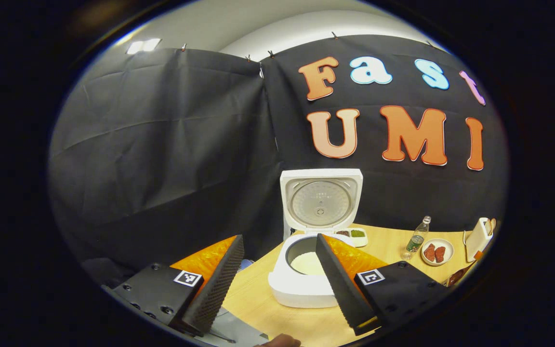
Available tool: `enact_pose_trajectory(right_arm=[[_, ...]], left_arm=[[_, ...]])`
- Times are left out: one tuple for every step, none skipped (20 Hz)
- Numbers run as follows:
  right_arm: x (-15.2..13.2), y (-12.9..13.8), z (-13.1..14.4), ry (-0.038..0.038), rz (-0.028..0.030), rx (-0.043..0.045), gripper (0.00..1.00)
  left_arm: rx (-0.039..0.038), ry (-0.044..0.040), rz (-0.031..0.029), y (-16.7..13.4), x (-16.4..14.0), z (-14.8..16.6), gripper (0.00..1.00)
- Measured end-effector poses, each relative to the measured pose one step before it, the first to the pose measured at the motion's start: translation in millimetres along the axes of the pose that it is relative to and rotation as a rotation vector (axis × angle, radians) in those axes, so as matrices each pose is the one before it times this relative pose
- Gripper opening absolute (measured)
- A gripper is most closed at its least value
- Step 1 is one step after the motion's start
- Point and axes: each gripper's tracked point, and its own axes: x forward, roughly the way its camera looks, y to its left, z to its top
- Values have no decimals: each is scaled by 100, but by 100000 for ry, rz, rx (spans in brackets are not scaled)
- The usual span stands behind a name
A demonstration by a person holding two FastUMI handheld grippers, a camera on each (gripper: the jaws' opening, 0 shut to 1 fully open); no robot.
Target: Close the left gripper, press the button to open the rice cooker; take a wooden spoon from the chopstick holder with the right hand, scoop a spoonful of rice and pour it into the rice cooker, then put the wooden spoon back into the chopstick holder.
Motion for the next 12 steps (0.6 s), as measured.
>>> enact_pose_trajectory(right_arm=[[135, 120, -1017, 3342, 1893, 2060, 16], [257, -190, -568, 1483, 344, 1782, 19], [213, -127, -276, 804, 760, 1737, 20], [13, -38, -290, 361, 367, 1563, 22], [58, -119, -313, 410, -235, 1454, 23], [-115, -291, -140, 185, -1273, 930, 26], [-105, -736, -147, 2219, -3502, 130, 27], [-50, -685, -591, 3227, -2925, -225, 34], [-389, -267, 293, 139, -1212, 274, 40], [-429, -281, 636, -2219, -1834, 380, 44], [-658, -472, 802, -1820, -2141, 193, 59], [-563, -458, 605, -1328, -2157, 407, 67]], left_arm=[[-31, 175, 255, 161, -90, -27, 100], [0, 812, 1211, 448, 6, -265, 100], [-265, 1983, 480, 133, 258, -552, 100], [-431, 1788, 339, 46, 255, -251, 100], [-251, 675, -77, -63, 149, -151, 100], [-24, 118, -342, -251, 337, 279, 99], [73, 54, -1152, -475, 665, 374, 99], [147, -519, -1939, -704, 472, 438, 99], [375, -1012, -2238, -766, 489, 529, 98], [805, -1304, -1897, -557, 649, 535, 98], [725, -1172, -1664, -281, 647, 470, 100], [-427, -1008, -1882, -362, 768, 689, 100]])
